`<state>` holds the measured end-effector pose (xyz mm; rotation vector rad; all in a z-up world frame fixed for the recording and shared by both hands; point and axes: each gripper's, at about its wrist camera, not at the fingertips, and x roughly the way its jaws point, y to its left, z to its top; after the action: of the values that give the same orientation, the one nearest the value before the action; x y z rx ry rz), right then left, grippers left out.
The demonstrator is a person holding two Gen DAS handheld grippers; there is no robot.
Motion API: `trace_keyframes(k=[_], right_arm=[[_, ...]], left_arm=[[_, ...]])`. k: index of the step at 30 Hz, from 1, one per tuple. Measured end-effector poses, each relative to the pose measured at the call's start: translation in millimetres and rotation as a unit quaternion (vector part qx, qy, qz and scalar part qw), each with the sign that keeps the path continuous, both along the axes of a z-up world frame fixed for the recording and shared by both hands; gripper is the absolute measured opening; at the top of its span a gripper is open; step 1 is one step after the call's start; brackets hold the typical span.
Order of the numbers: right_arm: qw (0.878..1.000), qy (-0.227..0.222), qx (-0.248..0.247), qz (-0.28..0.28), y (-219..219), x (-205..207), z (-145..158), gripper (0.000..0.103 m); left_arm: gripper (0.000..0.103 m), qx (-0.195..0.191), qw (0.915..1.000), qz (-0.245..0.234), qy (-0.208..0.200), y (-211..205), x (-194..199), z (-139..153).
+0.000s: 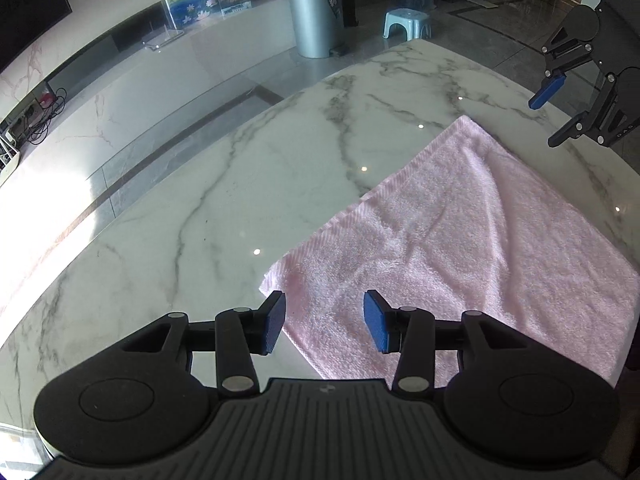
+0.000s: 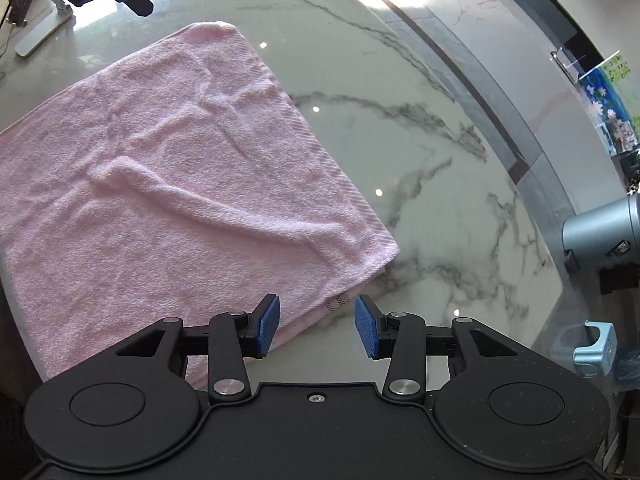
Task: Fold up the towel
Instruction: 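Move both open grippers to the towel's corners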
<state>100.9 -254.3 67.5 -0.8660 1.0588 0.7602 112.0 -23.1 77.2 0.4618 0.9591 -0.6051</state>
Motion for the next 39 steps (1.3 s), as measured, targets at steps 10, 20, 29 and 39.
trace_keyframes(k=[10, 20, 29, 39], right_arm=[[0.997, -0.032, 0.064, 0.029, 13.0, -116.0, 5.0, 0.042], [0.995, -0.011, 0.039, 0.09, 8.7, -190.0, -47.4, 0.042], [0.992, 0.006, 0.005, 0.125, 7.1, -201.2, -67.7, 0.042], [0.992, 0.021, 0.002, 0.123, 4.1, -197.6, -76.6, 0.042]], left_arm=[[0.051, -0.022, 0.9977, -0.063, -0.012, -25.5, -125.5, -3.0], [0.052, 0.059, 0.9838, -0.169, -0.015, -31.7, -197.3, -47.4], [0.052, 0.059, 0.9778, -0.201, -0.001, -22.9, -209.6, -69.8], [0.051, 0.074, 0.9759, -0.2, 0.043, -24.2, -197.3, -79.0]])
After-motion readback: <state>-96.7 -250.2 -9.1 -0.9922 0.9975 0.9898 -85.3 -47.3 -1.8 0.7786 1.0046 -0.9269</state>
